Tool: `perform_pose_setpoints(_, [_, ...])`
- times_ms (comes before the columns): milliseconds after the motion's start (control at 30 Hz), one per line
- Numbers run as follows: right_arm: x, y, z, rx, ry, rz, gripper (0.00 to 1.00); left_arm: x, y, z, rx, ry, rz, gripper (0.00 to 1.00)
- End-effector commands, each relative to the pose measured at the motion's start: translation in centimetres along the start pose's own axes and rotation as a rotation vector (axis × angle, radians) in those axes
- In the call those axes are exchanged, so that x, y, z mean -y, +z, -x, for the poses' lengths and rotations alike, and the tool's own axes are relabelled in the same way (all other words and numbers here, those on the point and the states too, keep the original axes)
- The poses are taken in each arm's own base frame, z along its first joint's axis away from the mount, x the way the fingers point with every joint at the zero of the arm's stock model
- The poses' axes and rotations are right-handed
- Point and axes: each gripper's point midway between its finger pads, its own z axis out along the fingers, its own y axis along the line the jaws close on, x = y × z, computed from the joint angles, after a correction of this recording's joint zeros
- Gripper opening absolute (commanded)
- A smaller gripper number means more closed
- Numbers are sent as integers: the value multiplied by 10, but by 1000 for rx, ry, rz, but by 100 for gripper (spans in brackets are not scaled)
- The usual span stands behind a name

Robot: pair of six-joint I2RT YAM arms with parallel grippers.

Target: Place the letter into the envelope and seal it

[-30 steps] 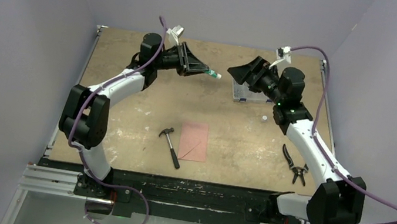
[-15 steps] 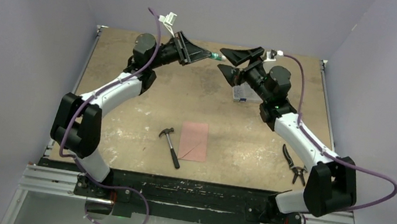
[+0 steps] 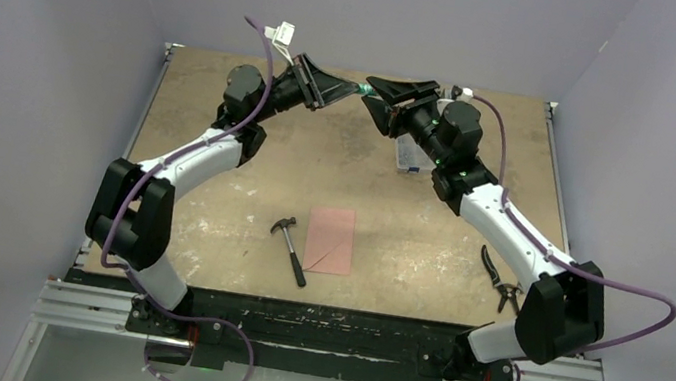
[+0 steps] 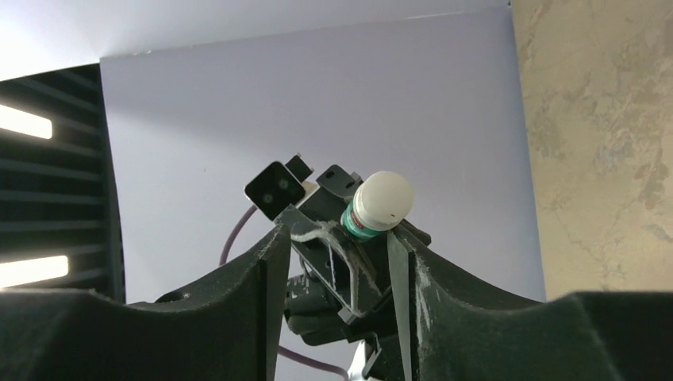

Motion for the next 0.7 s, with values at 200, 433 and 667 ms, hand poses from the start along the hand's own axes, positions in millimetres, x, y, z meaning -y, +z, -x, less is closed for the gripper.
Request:
perform_pose_setpoints(200, [-13, 16, 10, 93, -51, -25, 52, 37, -6, 16, 56, 91, -96, 0])
perform_pose_setpoints(433, [-21, 23, 8, 99, -74, -5, 36, 30, -7, 14, 57, 91, -76, 0])
perform_pose_setpoints(667, [-32, 18, 13, 139, -121, 30, 9, 20, -8, 12, 53, 92, -27, 4])
